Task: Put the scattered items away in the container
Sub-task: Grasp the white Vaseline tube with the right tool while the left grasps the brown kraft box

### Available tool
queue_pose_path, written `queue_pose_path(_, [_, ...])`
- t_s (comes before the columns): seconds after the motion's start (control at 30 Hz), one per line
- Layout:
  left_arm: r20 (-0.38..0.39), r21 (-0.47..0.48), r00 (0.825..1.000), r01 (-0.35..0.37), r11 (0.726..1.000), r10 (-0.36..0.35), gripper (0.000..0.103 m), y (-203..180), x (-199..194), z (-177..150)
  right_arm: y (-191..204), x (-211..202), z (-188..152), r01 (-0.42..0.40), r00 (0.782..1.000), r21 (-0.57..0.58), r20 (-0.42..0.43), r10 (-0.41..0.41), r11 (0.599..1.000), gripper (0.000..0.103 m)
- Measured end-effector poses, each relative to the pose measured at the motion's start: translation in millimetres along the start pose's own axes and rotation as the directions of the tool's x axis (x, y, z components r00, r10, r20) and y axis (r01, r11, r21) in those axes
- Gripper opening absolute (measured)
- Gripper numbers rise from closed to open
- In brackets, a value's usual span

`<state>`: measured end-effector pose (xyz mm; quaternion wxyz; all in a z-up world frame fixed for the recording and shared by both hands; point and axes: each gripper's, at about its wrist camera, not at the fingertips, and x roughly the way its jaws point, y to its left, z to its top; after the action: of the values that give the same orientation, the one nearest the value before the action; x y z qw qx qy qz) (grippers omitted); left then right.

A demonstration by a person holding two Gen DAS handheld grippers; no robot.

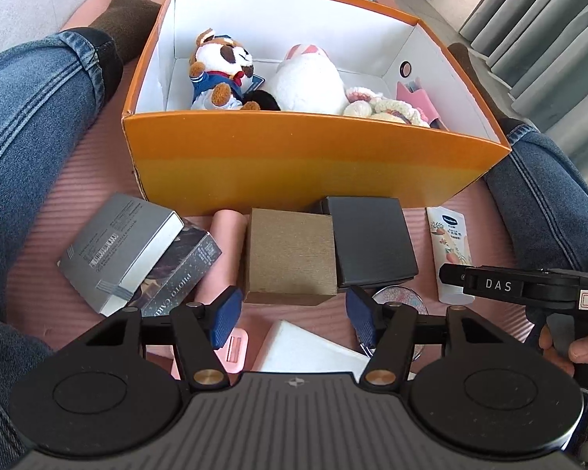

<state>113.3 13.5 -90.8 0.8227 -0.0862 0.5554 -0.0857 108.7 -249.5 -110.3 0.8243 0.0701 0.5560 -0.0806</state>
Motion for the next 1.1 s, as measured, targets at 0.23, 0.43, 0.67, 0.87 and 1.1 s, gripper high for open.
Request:
queue_pose_path(0.23, [-0.008, 0.065, 1.0, 0.02, 0.998, -0.019, 0.069, -19, 6, -1, -8, 13, 1, -0.045, 0.998, 0.041, -0.042, 0.046, 0.998, 0.055])
queue_pose_path(0.43, [-0.028, 0.099, 0.998, 0.064, 0.993, -0.061, 0.069, -34, 9, -5, -7, 10, -2, -0.054, 0.997, 0.026, -0.052, 0.055, 0.998, 0.049])
queue_pose_path(0.67, [-0.039, 0.105, 0.998, 0.055, 0.993, -0.051, 0.069, -34, 9, -11, 0, -2, -14, -0.108, 0.992, -0.01, -0.072, 0.107, 0.994, 0.049])
queue_pose_path(0.87, [0.013, 0.089, 0.999, 0.039, 0.995, -0.04, 0.069, -21, -16, -7, -1, -31, -23, -0.172, 0.985, -0.01, -0.014, 0.172, 0.985, 0.049])
queue_pose_path(1.1, [0.058, 0.074, 0.998, -0.02, 0.997, 0.016, 0.069, 4, -44, -4, 12, -46, -34, -0.222, 0.975, -0.084, 0.009, 0.224, 0.971, 0.049])
